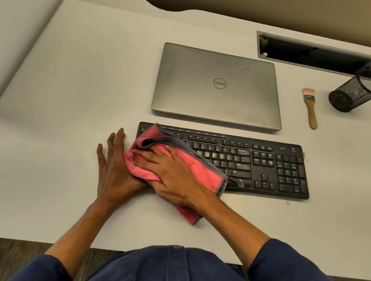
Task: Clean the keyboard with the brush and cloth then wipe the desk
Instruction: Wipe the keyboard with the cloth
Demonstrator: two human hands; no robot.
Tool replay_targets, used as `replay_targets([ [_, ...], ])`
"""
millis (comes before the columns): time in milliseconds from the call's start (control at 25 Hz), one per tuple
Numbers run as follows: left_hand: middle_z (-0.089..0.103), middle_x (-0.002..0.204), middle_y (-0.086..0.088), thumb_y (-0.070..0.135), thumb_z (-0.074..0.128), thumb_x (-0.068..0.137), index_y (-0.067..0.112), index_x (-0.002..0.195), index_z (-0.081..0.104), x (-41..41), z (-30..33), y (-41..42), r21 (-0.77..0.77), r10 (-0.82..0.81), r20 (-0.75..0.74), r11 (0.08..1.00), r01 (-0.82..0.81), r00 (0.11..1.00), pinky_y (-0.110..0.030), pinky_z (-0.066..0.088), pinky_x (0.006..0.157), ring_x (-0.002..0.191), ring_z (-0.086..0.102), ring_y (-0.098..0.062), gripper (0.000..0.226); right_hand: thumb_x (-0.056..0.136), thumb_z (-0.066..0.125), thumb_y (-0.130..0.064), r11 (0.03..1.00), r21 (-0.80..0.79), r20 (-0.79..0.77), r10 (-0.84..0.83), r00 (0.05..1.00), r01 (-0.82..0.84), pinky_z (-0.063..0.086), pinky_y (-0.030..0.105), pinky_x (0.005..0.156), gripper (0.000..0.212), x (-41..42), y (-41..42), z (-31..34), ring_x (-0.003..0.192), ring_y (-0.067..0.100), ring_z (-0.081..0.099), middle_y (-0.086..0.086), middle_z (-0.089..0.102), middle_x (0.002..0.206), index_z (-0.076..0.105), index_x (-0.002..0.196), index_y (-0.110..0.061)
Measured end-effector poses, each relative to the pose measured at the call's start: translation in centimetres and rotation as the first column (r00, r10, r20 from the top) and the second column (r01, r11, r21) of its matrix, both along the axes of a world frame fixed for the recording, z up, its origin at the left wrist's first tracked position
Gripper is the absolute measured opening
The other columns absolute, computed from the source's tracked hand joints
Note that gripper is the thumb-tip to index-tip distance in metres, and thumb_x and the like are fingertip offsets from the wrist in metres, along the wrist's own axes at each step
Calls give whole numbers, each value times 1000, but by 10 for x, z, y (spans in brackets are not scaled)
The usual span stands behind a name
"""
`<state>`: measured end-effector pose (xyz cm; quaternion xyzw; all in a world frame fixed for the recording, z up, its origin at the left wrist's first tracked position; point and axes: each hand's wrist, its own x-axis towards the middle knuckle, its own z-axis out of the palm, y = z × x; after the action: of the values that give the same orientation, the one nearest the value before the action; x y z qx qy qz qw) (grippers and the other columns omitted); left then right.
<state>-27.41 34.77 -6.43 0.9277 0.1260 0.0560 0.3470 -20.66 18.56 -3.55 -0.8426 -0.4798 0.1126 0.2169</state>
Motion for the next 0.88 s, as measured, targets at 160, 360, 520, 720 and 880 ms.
replay_targets([
  [160,23,164,-6,74,58,60,15,154,29,0,0,1,114,-68,18,991,65,998,-40,-11,120,154,8,-18,115,90,51,-23,997,-78,50,20,999,-16,12,43,121,59,-9,-20,4,147,15,24,-8,35,158,43,148,-26],
  [360,26,160,11,76,55,62,20,154,34,0,4,1,180,-120,-23,976,122,993,-47,-12,119,152,8,-8,110,90,36,-31,989,-143,70,-24,997,34,7,41,121,61,-11,-54,3,150,16,19,-6,28,161,38,151,-28],
  [520,26,159,15,86,56,57,23,155,31,0,9,-3,163,-100,-25,981,103,995,-40,-18,118,152,9,-6,119,96,30,-36,984,-146,56,-95,994,102,5,40,122,59,-12,-88,4,152,14,13,-7,22,163,29,155,-30],
  [720,25,160,15,92,55,51,23,156,29,-1,14,-8,184,-82,-47,979,89,996,-36,-23,117,152,8,-5,128,100,28,-38,960,-191,75,-192,979,203,0,35,123,60,-12,-139,3,152,7,1,-11,8,165,11,158,-34],
  [880,24,163,5,98,43,59,22,158,23,-4,12,-8,237,-124,-65,962,136,990,-43,-20,119,153,10,-11,127,101,19,-48,903,-188,149,-361,920,385,3,41,123,60,-3,-175,4,152,9,8,-10,10,164,9,158,-31],
])
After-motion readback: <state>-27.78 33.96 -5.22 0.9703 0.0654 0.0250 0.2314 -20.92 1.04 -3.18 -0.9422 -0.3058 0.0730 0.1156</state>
